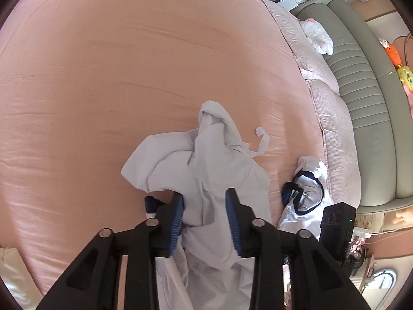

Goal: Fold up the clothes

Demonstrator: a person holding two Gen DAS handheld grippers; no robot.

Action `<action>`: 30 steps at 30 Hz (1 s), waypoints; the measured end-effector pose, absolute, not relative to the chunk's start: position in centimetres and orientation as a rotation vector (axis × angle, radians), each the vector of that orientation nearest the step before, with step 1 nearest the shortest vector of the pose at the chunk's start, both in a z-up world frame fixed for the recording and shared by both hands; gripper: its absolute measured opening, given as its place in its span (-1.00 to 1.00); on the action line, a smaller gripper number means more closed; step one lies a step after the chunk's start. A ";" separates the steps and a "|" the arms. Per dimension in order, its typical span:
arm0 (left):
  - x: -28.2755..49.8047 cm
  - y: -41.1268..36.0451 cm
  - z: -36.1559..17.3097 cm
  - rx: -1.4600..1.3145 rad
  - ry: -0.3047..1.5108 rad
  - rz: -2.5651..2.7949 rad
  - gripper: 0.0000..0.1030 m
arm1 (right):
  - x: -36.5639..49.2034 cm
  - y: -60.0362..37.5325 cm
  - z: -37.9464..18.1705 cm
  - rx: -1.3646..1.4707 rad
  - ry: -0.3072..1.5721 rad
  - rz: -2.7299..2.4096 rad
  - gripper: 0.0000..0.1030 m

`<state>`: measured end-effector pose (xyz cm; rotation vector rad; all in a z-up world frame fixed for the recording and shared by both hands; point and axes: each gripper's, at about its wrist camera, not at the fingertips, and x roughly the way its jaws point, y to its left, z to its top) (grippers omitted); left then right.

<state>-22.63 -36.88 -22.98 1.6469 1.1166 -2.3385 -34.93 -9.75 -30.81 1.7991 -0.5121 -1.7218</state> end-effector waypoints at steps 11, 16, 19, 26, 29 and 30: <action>-17.5 -33.2 -16.0 1.527 1.083 -2.460 0.11 | -29.1 -8.0 -22.0 1.639 -0.626 -1.794 0.42; -14.1 -30.3 -14.1 1.479 0.986 -2.494 0.12 | -26.8 -7.4 -17.5 1.559 -0.605 -1.825 0.42; -11.8 -29.3 -13.6 1.459 1.006 -2.495 0.12 | -25.2 -6.2 -15.9 1.539 -0.579 -1.825 0.42; -7.6 -28.5 -13.9 1.414 1.009 -2.487 0.13 | -20.9 -4.0 -13.1 1.509 -0.466 -1.841 0.42; -7.1 -28.9 -14.5 1.429 1.011 -2.467 0.14 | -21.0 -5.1 -13.4 1.515 -0.429 -1.839 0.42; -7.2 -29.0 -14.6 1.436 0.991 -2.459 0.14 | -21.3 -5.3 -13.5 1.511 -0.432 -1.842 0.42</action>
